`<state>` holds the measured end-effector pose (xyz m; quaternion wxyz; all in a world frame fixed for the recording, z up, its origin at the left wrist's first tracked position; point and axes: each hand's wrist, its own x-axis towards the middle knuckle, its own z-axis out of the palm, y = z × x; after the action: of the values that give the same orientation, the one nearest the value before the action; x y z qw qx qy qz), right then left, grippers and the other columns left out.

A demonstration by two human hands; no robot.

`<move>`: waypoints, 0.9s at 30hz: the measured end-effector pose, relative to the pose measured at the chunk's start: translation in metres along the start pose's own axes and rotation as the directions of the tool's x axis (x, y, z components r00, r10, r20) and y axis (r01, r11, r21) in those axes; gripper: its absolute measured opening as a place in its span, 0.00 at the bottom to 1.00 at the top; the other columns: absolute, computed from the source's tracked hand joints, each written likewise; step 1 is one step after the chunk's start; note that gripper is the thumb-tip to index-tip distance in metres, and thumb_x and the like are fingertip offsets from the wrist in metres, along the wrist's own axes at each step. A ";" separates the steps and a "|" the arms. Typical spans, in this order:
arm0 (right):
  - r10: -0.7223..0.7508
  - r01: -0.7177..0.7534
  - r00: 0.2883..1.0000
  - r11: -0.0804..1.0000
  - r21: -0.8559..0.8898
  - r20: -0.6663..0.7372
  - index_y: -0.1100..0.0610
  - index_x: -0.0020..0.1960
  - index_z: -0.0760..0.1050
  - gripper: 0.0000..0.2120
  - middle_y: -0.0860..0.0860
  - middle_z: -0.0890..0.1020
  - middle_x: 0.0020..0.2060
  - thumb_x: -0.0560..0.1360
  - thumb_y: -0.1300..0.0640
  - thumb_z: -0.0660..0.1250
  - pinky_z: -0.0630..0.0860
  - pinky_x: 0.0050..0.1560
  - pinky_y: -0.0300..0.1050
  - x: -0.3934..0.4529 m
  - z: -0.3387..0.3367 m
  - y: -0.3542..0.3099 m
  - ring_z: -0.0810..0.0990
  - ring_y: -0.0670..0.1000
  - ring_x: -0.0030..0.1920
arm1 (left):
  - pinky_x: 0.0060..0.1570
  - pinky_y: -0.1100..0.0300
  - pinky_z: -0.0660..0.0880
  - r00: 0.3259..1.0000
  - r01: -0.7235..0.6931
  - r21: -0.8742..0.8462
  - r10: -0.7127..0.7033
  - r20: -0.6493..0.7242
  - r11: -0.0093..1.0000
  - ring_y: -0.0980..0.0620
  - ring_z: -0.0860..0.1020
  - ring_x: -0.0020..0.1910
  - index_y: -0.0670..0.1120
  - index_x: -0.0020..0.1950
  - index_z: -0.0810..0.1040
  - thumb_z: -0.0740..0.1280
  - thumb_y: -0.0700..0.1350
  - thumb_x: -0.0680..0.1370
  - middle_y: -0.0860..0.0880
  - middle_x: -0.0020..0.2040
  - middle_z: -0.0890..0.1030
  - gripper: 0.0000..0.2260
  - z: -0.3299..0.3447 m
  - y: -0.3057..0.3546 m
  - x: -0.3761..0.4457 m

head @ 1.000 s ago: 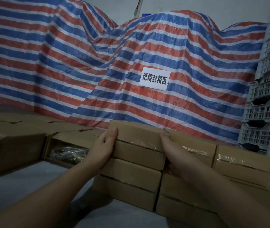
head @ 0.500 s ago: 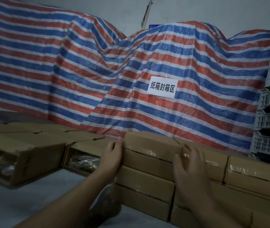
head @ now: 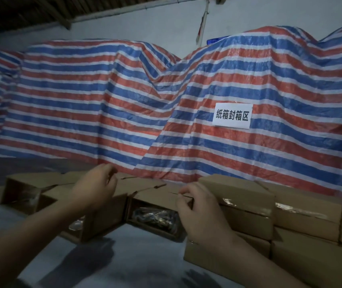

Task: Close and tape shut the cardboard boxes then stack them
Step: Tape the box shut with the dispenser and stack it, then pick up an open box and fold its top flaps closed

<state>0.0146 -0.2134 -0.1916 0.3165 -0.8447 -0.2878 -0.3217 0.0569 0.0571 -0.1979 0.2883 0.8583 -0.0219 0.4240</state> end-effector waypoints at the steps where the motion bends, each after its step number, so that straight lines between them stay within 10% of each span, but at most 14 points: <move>1: 0.035 -0.037 0.999 0.998 0.042 0.033 0.45 0.49 0.74 0.04 0.41 0.76 0.47 0.81 0.51 0.63 0.71 0.43 0.34 0.007 0.010 -0.002 0.75 0.38 0.47 | 0.41 0.66 0.71 1.000 -0.010 0.088 0.008 0.028 0.996 0.60 0.75 0.45 0.55 0.57 0.75 0.63 0.46 0.80 0.60 0.49 0.74 0.08 -0.007 -0.013 0.003; 8: 0.146 -0.169 0.943 0.984 0.054 0.300 0.48 0.75 0.66 0.26 0.45 0.71 0.69 0.79 0.41 0.61 0.71 0.56 0.42 0.063 0.081 -0.015 0.73 0.45 0.60 | 0.62 0.56 0.70 0.967 -0.078 0.548 -0.071 0.245 0.833 0.53 0.71 0.65 0.58 0.74 0.64 0.68 0.55 0.76 0.54 0.73 0.67 0.27 -0.035 -0.086 0.010; 17: 0.029 0.002 0.838 0.998 -0.057 0.544 0.48 0.80 0.53 0.48 0.49 0.58 0.79 0.68 0.28 0.67 0.62 0.73 0.57 0.085 0.189 -0.055 0.60 0.55 0.76 | 0.74 0.47 0.54 0.897 -0.036 0.630 -0.253 0.363 0.776 0.51 0.60 0.76 0.57 0.78 0.55 0.66 0.56 0.77 0.52 0.78 0.60 0.33 -0.040 -0.141 0.007; 27: -0.078 0.155 0.918 0.973 -0.171 0.388 0.58 0.55 0.75 0.12 0.58 0.76 0.56 0.81 0.51 0.58 0.72 0.64 0.57 0.075 0.210 -0.060 0.72 0.58 0.59 | 0.67 0.54 0.68 0.968 -0.073 0.524 -0.065 0.241 0.848 0.55 0.73 0.63 0.55 0.71 0.67 0.64 0.48 0.79 0.54 0.65 0.75 0.20 -0.035 -0.143 -0.001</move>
<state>0.0961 -0.0036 -0.2405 0.1495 -0.8993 -0.3600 -0.1980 0.0718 0.1940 -0.2497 0.0349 0.9506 0.0579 0.3029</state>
